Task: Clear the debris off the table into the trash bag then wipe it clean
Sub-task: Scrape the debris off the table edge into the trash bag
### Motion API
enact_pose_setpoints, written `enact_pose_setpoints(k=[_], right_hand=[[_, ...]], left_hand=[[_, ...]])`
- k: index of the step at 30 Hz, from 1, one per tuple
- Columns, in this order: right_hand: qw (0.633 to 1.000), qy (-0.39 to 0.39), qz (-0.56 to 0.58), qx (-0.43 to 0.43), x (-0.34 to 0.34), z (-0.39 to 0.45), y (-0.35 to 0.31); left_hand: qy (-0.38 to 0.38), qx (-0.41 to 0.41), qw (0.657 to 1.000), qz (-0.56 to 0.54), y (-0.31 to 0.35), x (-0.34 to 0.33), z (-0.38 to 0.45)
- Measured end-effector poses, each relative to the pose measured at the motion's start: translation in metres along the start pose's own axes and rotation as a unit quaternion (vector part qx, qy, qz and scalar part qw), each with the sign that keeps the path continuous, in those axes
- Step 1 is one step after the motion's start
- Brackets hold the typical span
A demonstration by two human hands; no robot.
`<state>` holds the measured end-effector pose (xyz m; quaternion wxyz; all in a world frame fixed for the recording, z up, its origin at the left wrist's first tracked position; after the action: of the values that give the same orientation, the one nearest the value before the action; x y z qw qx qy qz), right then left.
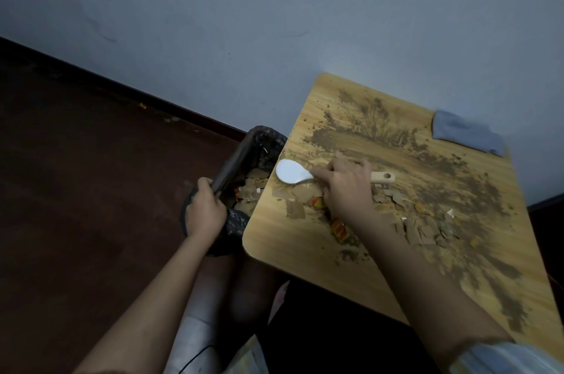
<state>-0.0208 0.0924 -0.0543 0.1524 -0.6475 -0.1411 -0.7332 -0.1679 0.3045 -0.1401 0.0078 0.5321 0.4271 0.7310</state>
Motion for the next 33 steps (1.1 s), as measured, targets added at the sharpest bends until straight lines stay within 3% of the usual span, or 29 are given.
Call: enact_pose_setpoints(k=[6, 19, 25, 33], right_hand=[[0.996, -0.037, -0.031, -0.078, 0.007, 0.012, 0.016], [0.995, -0.060, -0.075, 0.041, 0.011, -0.053, -0.007], [0.998, -0.045, -0.034, -0.022, 0.022, -0.057, 0.004], [0.995, -0.070, -0.059, 0.025, 0.019, -0.075, -0.015]], left_hand=[[-0.006, 0.015, 1.000, -0.011, -0.003, 0.001, -0.018], [-0.006, 0.035, 0.999, -0.028, -0.012, 0.006, -0.068], [0.001, 0.035, 0.999, -0.031, -0.018, 0.008, -0.088], [-0.008, 0.039, 0.999, -0.034, -0.016, 0.005, -0.106]])
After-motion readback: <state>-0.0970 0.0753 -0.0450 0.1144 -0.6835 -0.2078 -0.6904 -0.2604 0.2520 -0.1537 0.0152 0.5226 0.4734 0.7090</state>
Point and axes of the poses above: each hand's wrist, its own z-axis towards the middle knuckle, its own x-axis out of the back of the hand, y = z × x, the point moved 6 cm from there along z, towards the middle knuckle, and after that the axes turned 14 degrees about -x, right-handed, at the moved point
